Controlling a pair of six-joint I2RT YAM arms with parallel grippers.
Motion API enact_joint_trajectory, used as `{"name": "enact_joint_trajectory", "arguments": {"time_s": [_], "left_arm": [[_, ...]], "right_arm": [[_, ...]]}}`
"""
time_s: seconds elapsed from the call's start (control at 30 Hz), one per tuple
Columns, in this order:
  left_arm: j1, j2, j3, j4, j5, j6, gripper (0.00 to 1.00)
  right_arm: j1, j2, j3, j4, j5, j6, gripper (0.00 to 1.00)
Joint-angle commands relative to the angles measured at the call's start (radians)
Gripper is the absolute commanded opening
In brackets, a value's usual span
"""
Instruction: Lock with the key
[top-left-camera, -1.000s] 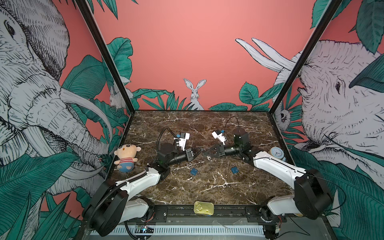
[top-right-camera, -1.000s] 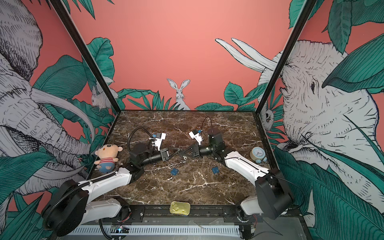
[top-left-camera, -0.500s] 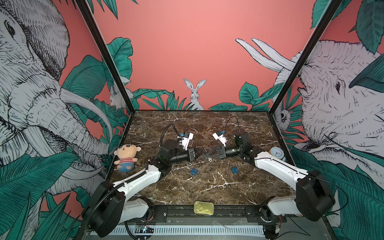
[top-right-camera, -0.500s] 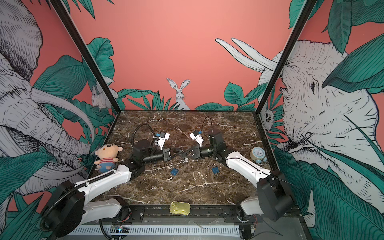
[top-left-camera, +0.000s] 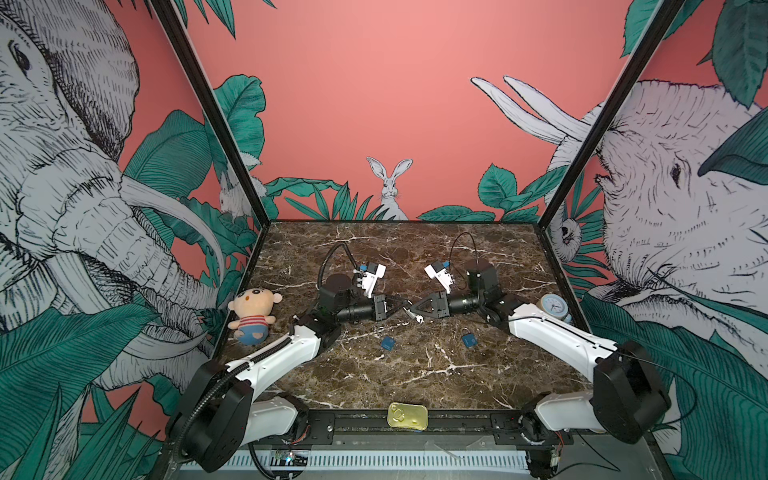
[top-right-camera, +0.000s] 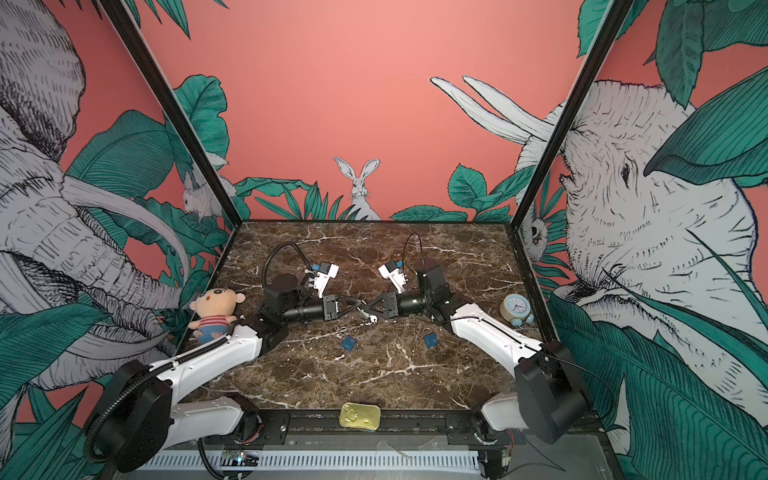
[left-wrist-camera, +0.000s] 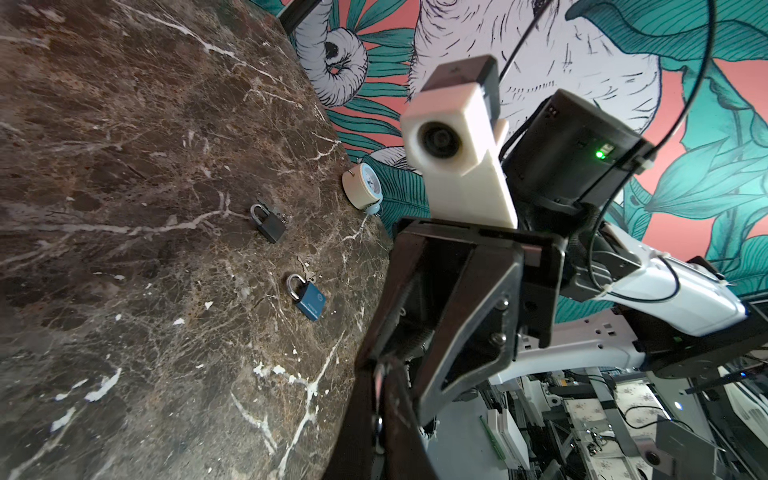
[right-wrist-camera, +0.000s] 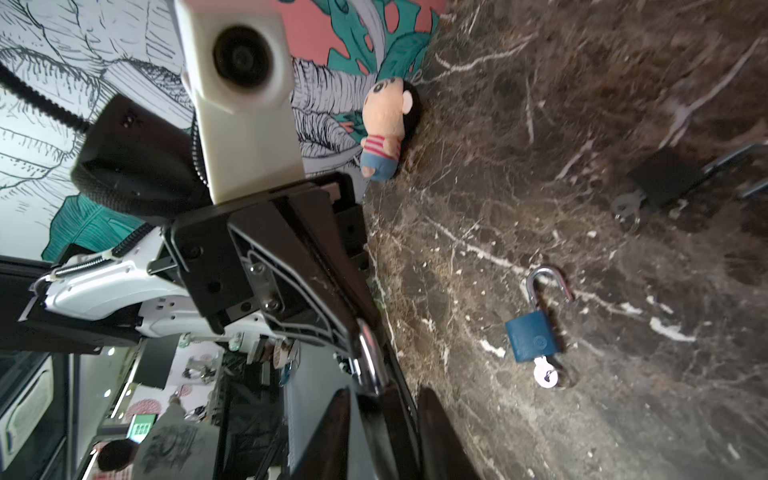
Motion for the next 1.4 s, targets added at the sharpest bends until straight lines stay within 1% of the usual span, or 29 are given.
{"name": "enact_joint_trajectory", "arguments": {"time_s": [0.0, 0.13, 0.27, 0.6, 0.8, 1.0, 1.1, 1.2, 1.3, 1.37], "left_arm": [[0.036, -0.026, -0.02, -0.072, -0.017, 0.01, 0.0], [0.051, -0.015, -0.016, -0.053, -0.015, -0.004, 0.0], [0.056, -0.011, 0.002, -0.054, -0.013, -0.002, 0.0], [0.057, 0.008, 0.053, -0.065, 0.005, 0.018, 0.0], [0.059, 0.034, 0.087, -0.058, 0.032, 0.017, 0.0], [0.059, 0.057, 0.126, -0.046, 0.065, 0.008, 0.0], [0.058, 0.068, 0.15, -0.035, 0.097, -0.005, 0.0], [0.059, 0.077, 0.175, -0.037, 0.122, -0.018, 0.0], [0.06, 0.083, 0.19, -0.025, 0.138, -0.039, 0.0], [0.059, 0.082, 0.195, -0.024, 0.144, -0.046, 0.0]], "right_arm": [[-0.003, -0.022, 0.008, 0.125, 0.039, -0.016, 0.33], [-0.012, -0.036, -0.007, 0.132, 0.041, -0.007, 0.4], [-0.028, -0.058, -0.022, 0.119, 0.052, -0.011, 0.43], [-0.067, -0.08, -0.042, 0.103, 0.108, -0.014, 0.42], [-0.088, -0.137, -0.088, 0.113, 0.166, 0.01, 0.41], [-0.094, -0.215, -0.131, 0.065, 0.202, 0.003, 0.39], [-0.094, -0.25, -0.145, 0.058, 0.203, -0.002, 0.39], [-0.094, -0.253, -0.138, 0.041, 0.19, -0.014, 0.39], [-0.092, -0.226, -0.126, 0.06, 0.13, -0.009, 0.4], [-0.088, -0.211, -0.122, 0.068, 0.111, -0.014, 0.41]]}}
